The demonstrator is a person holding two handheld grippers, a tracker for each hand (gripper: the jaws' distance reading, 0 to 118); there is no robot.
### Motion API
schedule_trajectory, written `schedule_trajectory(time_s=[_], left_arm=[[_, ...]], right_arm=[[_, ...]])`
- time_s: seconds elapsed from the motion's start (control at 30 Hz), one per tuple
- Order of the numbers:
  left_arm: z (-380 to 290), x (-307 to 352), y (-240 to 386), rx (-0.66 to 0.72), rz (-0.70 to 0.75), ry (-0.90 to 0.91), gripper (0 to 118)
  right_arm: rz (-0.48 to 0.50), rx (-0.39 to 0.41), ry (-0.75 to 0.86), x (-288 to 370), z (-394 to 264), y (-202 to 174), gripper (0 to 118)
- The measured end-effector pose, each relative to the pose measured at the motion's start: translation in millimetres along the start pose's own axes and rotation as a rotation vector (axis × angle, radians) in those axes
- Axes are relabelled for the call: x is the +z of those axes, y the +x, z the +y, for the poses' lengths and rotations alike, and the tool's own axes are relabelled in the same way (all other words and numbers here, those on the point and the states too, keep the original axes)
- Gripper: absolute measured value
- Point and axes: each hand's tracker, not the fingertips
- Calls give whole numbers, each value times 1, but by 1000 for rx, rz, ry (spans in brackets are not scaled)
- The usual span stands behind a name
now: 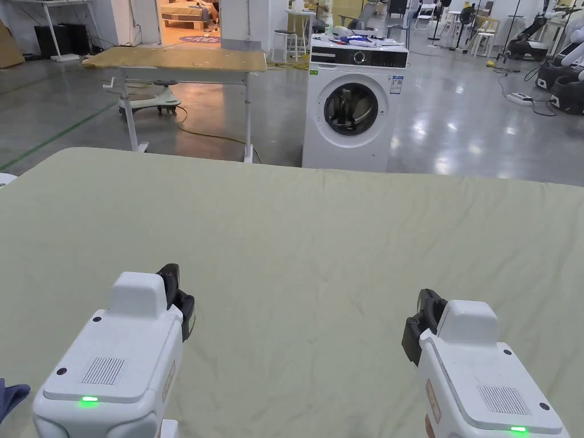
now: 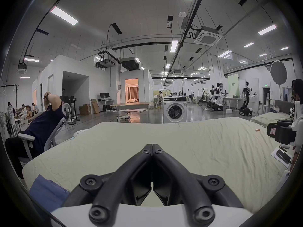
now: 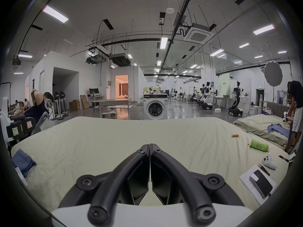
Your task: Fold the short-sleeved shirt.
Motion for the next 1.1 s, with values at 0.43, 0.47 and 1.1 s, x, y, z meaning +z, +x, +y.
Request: schedule_trajectory(time_s=[0.43,0.47,1.1], left_arm=[[-2,-1,-3,29,17,-24,26],[-2,-1,-3,30,21,-29,31],[-4,2,-10,-3,54,8,100]], right_arm=[[-14,16,8,0,1,-6,33],[-19,20,8,-1,1,-6,39],[-30,-61,18,-7,2,-3,95]])
